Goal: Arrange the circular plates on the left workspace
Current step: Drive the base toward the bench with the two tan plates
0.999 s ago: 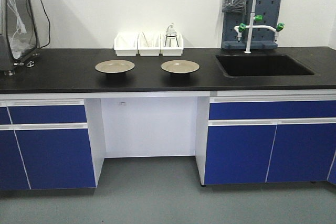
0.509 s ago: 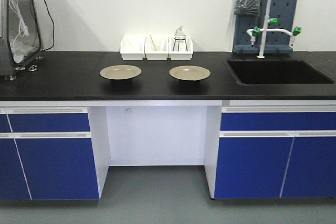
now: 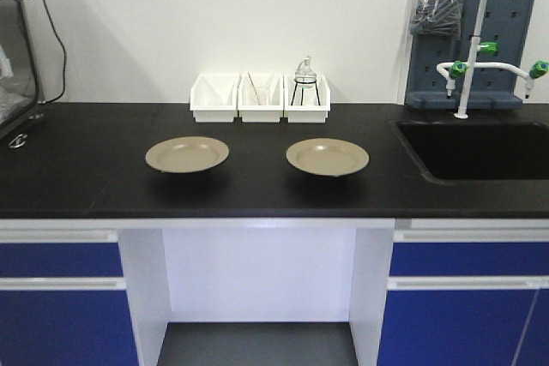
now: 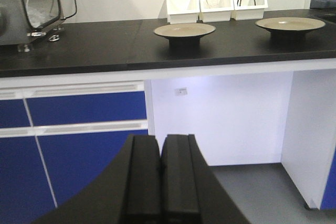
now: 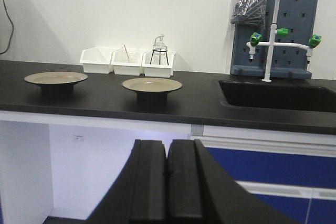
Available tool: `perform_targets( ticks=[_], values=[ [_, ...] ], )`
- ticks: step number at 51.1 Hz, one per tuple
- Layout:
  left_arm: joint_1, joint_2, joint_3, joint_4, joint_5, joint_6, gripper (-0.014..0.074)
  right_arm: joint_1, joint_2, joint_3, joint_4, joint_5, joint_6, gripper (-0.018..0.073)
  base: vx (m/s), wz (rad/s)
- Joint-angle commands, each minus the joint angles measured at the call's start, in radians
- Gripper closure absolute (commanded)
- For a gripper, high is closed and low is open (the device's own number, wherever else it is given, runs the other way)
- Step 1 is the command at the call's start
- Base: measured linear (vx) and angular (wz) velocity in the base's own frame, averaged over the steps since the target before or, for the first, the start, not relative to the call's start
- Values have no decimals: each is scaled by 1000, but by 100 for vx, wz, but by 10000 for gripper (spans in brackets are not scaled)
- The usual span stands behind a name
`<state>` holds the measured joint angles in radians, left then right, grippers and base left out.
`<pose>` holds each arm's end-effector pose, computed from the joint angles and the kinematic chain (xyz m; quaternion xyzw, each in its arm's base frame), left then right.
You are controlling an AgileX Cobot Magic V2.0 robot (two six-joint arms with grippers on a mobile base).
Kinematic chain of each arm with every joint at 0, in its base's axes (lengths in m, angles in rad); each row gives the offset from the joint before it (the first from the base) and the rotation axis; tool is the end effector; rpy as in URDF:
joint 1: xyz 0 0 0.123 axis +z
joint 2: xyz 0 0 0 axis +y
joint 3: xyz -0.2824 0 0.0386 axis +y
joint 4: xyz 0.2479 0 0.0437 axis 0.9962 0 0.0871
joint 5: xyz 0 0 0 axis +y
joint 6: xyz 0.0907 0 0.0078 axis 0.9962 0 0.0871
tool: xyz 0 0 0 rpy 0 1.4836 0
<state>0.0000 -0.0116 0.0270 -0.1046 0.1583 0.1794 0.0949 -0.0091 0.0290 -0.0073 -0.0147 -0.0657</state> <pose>0.0564 -0.0015 0.1903 0.0336 0.7360 0.0197 0.6759 0.0565 0.0054 0.2051 -0.0569 0.6751 0.0081 0.7354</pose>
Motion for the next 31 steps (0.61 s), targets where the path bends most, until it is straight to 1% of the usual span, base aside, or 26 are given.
perform_targets(
  ticks=[1, 31],
  values=[
    [-6, -15, 20, -12, -83, -10, 596, -6, -13, 22, -13, -78, 2, 561, 57, -4],
    [-6, -15, 20, -12, -83, -10, 596, -6, -13, 22, -13, -78, 2, 561, 57, 2]
  ],
)
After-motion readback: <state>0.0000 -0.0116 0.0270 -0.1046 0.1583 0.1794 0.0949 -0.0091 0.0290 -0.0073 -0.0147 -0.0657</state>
